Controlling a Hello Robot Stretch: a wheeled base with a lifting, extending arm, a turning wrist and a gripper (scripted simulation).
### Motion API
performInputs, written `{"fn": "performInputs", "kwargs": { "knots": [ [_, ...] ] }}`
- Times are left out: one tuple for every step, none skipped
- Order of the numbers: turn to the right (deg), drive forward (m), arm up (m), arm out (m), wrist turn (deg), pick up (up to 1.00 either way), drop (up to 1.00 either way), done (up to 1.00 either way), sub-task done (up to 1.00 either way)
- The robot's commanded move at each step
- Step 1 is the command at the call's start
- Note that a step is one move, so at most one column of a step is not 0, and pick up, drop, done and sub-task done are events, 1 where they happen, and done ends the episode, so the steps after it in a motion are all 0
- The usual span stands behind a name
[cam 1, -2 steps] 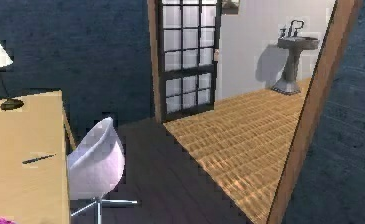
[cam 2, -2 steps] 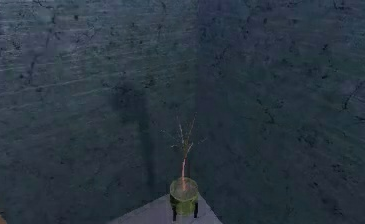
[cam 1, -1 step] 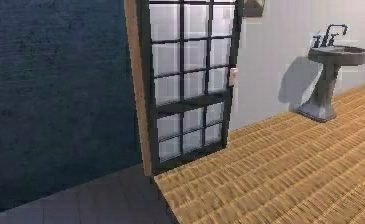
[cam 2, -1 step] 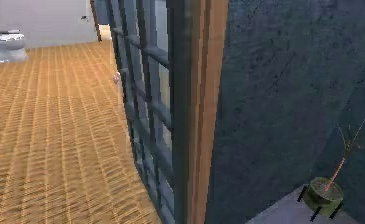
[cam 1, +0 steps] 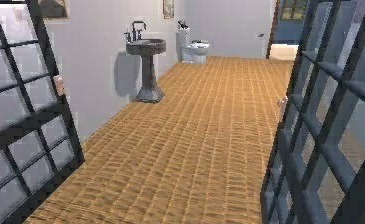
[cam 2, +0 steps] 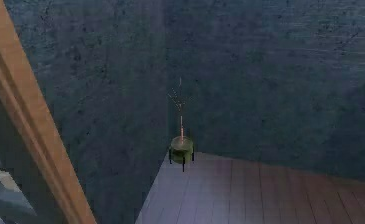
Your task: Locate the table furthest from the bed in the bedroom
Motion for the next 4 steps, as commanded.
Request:
{"fn": "performInputs", "kwargs": {
  "knots": [
    [0.0,1.0,0.0,0.0,0.0,0.0,0.0,0.0,0.0],
    [6.0,0.0,0.0,0.0,0.0,0.0,0.0,0.0,0.0],
    [0.0,0.65,0.0,0.0,0.0,0.0,0.0,0.0,0.0],
    [36.0,0.0,0.0,0.0,0.0,0.0,0.0,0.0,0.0]
  ]
}}
